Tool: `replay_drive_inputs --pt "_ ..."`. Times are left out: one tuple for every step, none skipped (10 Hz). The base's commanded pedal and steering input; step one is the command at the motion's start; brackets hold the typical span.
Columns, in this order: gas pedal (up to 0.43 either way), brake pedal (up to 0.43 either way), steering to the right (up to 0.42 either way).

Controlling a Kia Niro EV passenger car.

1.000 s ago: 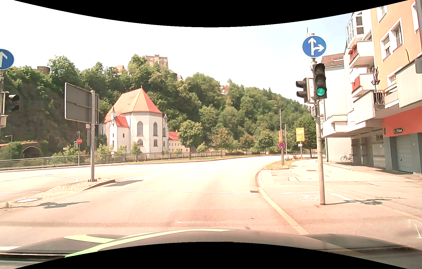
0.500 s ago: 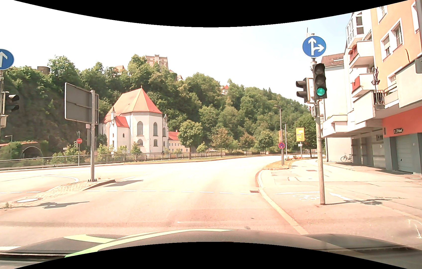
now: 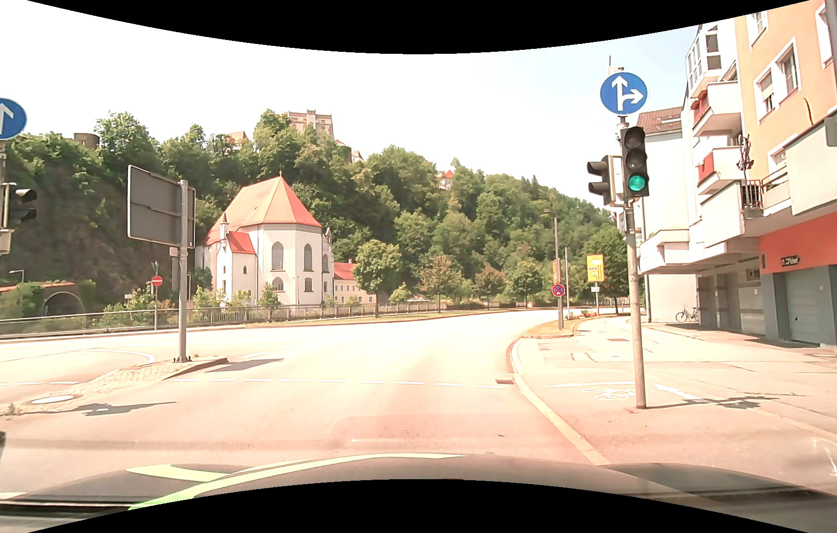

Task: Follow the waypoints while adhering to traffic rules and regulations

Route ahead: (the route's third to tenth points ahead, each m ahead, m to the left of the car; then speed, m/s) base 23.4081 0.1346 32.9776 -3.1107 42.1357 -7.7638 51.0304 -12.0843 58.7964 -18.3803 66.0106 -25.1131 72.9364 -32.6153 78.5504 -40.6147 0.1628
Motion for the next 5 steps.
replay_drive_inputs --pt "0.177 0.0 0.033" --pt "0.22 0.0 0.033" --pt "0.22 0.0 0.033" --pt "0.22 0.0 0.033" --pt "0.22 0.0 0.033"
